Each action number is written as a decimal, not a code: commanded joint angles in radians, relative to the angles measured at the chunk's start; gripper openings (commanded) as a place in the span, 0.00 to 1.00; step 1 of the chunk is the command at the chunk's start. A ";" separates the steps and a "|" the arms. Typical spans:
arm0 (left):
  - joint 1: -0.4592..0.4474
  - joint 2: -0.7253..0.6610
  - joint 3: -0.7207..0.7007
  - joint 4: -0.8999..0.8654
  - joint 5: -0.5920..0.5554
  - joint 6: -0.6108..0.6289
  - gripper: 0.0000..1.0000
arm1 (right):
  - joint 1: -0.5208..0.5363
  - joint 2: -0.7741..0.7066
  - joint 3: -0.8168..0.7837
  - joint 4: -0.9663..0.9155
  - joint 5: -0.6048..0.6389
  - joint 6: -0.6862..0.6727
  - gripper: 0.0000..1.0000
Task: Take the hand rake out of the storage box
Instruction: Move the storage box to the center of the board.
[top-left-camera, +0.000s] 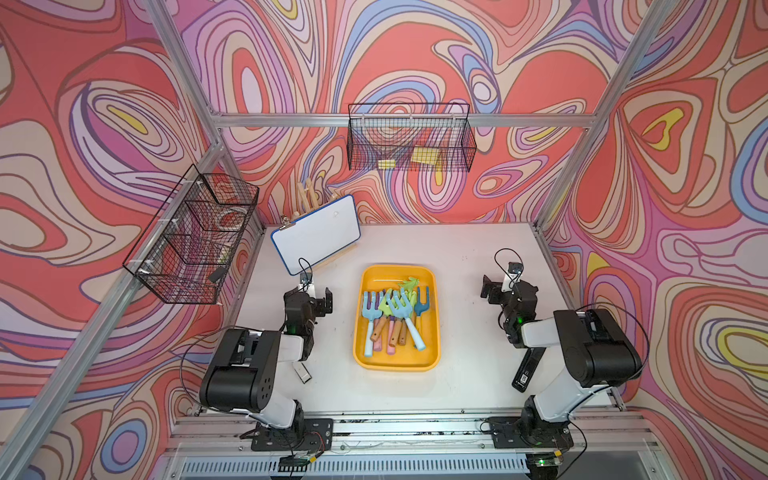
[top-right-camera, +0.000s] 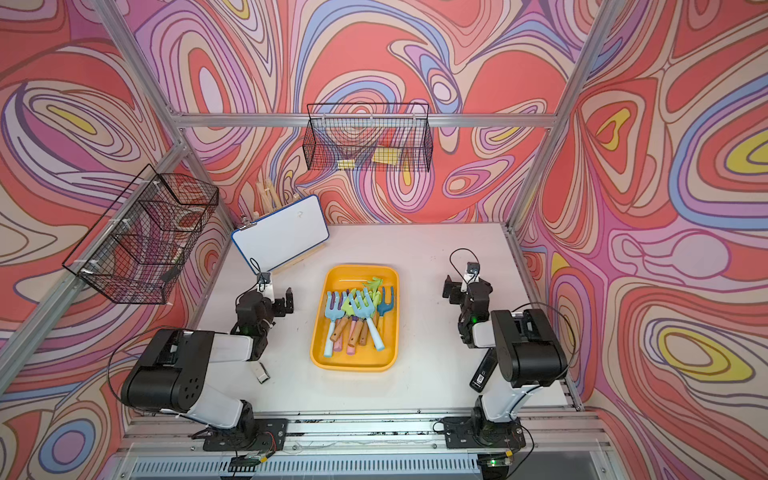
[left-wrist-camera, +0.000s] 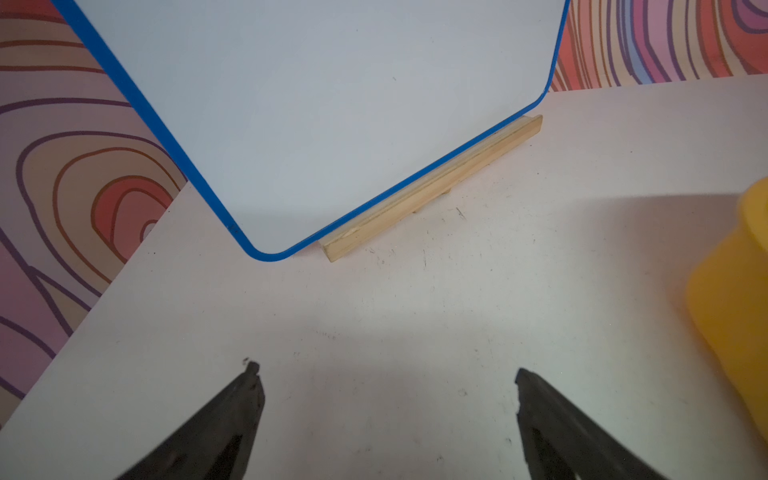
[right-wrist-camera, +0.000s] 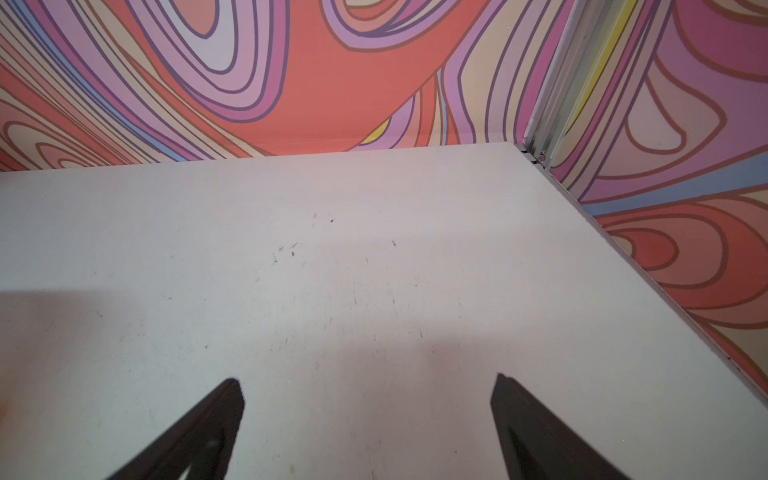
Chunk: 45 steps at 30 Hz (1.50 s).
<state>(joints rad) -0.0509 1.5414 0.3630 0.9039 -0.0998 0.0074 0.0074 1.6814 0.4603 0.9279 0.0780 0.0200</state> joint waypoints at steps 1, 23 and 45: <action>0.005 -0.002 0.009 -0.008 0.008 0.002 0.99 | 0.000 0.012 0.014 0.006 -0.005 0.000 0.98; -0.078 -0.198 -0.035 -0.073 -0.217 0.023 1.00 | 0.000 -0.263 0.000 -0.265 0.011 0.085 0.98; -0.204 -0.605 0.233 -1.061 -0.022 -0.420 0.88 | 0.064 -0.504 0.248 -1.014 -0.462 0.405 0.73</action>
<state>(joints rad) -0.2546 0.9325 0.5972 0.0063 -0.2241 -0.3210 0.0364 1.1927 0.7094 -0.0093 -0.3000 0.3988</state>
